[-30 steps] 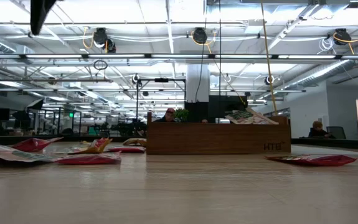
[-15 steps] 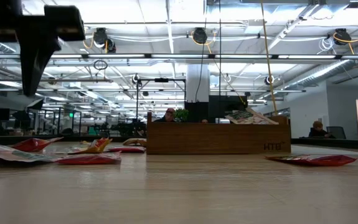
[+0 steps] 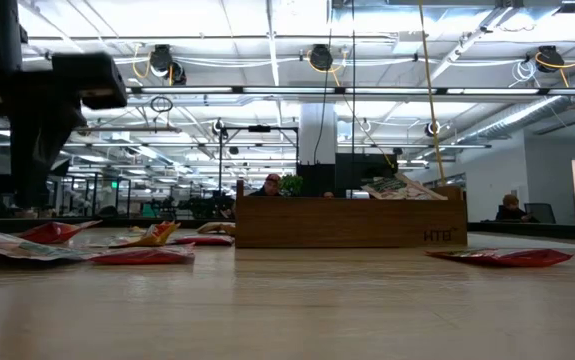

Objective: Pick & Place Tea
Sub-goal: Put the brown tea bag into the right section of the wooden organizer

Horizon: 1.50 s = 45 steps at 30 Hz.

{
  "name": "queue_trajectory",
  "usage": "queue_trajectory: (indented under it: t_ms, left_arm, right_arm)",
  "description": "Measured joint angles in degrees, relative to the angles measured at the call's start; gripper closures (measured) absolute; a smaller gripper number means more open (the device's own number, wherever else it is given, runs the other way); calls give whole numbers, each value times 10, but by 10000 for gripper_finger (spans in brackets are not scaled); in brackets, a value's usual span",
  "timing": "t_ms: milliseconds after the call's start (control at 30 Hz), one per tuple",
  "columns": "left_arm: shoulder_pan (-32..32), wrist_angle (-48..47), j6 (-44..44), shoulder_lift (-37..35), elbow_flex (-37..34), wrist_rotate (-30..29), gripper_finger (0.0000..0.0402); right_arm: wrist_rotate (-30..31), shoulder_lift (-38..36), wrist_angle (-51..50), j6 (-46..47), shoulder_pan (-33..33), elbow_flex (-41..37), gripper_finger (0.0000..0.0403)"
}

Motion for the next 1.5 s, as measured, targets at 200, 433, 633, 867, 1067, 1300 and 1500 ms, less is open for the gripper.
queue_trajectory:
  t_ms: [200, 433, 633, 867, 1067, 1300, 1500]
  left_arm:
    - [22, 30, 2, 0, -37, 7, 149]
    - [27, 56, 7, 0, -58, 23, 149]
    - [26, 66, 8, -1, -60, 28, 170]
    - [25, 62, -1, 0, -61, 27, 277]
    - [24, 61, -1, 0, -61, 25, 377]
    - [21, 58, -28, 0, -61, -17, 391]
    - [4, 33, -66, -11, -42, -139, 396]
  right_arm:
    - [0, 0, 0, 6, 0, 0, 403]
    - [0, 0, 0, 15, 0, 0, 403]
    - [0, 0, 0, 15, 0, 0, 403]
    - [0, 0, 0, 11, 0, 0, 403]
    - [0, 0, 0, 8, 0, 0, 403]
    - [0, 0, 0, 8, 0, 0, 403]
    - [1, 0, 0, 17, 0, 0, 403]
